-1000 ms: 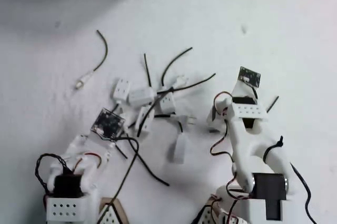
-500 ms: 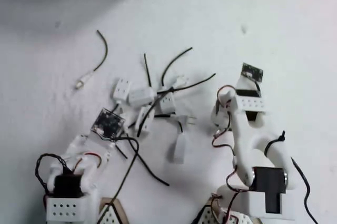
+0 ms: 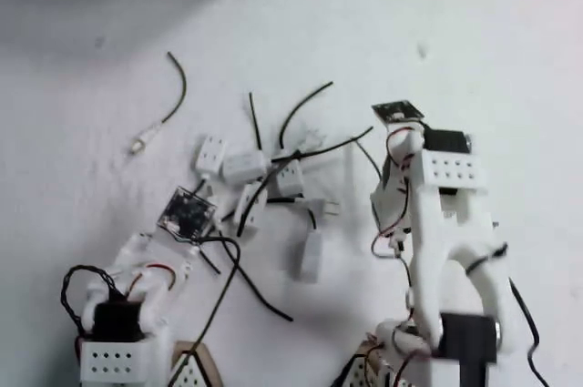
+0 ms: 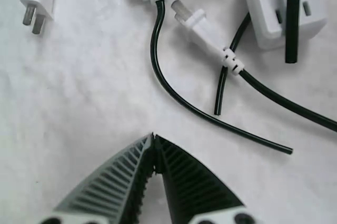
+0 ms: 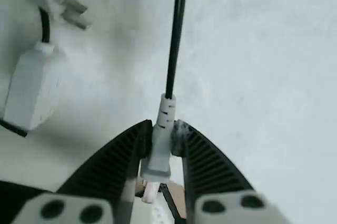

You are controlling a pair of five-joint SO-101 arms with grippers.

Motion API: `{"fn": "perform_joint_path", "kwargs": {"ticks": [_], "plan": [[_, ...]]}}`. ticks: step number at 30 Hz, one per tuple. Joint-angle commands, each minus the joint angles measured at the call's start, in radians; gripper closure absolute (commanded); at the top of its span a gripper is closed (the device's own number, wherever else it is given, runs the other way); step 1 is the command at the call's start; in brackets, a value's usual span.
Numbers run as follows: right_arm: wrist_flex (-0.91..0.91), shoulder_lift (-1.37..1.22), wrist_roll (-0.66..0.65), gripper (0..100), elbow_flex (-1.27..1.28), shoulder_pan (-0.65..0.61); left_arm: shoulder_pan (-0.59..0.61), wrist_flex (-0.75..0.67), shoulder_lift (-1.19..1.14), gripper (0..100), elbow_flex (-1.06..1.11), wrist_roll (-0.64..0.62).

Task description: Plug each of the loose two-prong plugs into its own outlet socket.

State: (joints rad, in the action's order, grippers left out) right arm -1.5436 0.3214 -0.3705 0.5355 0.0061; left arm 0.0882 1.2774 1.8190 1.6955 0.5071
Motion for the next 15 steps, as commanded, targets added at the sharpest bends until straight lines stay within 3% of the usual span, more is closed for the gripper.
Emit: {"fn": "perform_joint_path", "kwargs": {"ticks": [1,8,15], "plan": [[-0.041,0.185,-0.066,98.1,0.021,0.004,-0.004,0.009,-0.007,98,-0.003,0.011],[-0.047,0.352,-0.147,98.1,0.129,0.001,-0.004,0.009,-0.007,98,-0.003,0.011],[-0.05,0.509,-0.143,98.1,0.126,0.001,-0.004,0.009,-0.007,98,-0.003,0.011]]}}
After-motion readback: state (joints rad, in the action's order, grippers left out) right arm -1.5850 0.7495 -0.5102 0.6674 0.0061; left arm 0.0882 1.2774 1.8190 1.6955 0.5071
